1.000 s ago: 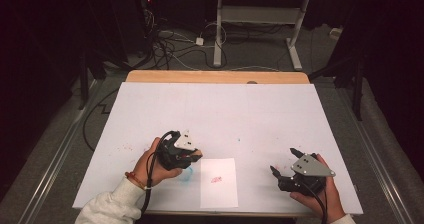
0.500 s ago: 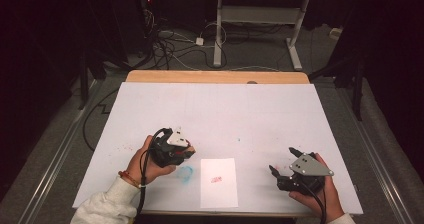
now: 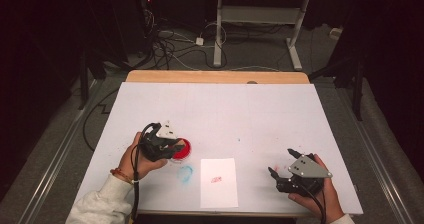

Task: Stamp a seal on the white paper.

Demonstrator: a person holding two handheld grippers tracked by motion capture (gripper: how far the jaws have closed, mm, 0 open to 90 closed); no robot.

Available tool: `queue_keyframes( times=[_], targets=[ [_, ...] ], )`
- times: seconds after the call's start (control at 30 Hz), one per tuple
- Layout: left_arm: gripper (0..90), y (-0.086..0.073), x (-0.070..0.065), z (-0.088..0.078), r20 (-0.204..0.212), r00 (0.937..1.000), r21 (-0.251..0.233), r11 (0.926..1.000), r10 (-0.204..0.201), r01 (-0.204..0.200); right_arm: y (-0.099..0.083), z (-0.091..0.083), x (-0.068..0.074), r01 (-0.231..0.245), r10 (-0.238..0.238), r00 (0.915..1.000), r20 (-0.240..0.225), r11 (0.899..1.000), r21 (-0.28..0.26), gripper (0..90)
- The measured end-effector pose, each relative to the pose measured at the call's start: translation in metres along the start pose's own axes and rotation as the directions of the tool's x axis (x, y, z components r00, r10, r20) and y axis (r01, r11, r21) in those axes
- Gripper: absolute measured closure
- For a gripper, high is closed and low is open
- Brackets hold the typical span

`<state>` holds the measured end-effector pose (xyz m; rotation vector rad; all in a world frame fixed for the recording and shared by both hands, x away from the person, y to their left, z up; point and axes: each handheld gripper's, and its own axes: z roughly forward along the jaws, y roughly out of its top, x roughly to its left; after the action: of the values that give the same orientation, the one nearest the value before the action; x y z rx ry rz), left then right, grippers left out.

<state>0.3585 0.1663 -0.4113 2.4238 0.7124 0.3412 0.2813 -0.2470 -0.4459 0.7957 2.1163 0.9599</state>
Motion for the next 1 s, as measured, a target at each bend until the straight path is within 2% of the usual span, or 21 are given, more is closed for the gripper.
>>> queue_keyframes(
  times=[0.17, 0.47, 0.67, 1.0],
  targets=[
    [73.4, -0.001, 0.003, 0.004, -0.002, 1.0000, 0.008, 0.9999, -0.009, 0.009, 0.000, 0.000, 0.000, 0.001, -0.001, 1.0000, 0.001, 1.000, 0.001, 18.8],
    [73.4, -0.003, 0.009, 0.021, -0.015, 0.9997, 0.050, 0.9985, -0.021, 0.022, -0.001, 0.000, 0.001, 0.003, -0.003, 1.0000, 0.000, 1.000, 0.010, 18.8],
    [73.3, -0.005, 0.014, 0.025, -0.009, 0.9993, 0.062, 0.9974, -0.036, 0.036, -0.001, 0.000, 0.001, 0.008, -0.008, 1.0000, 0.000, 1.000, 0.012, 18.9],
    [73.2, -0.009, 0.018, 0.033, 0.011, 0.9992, 0.092, 0.9950, -0.038, 0.037, 0.000, 0.005, 0.001, 0.005, -0.005, 1.0000, -0.004, 1.000, 0.023, 19.0]
  ],
)
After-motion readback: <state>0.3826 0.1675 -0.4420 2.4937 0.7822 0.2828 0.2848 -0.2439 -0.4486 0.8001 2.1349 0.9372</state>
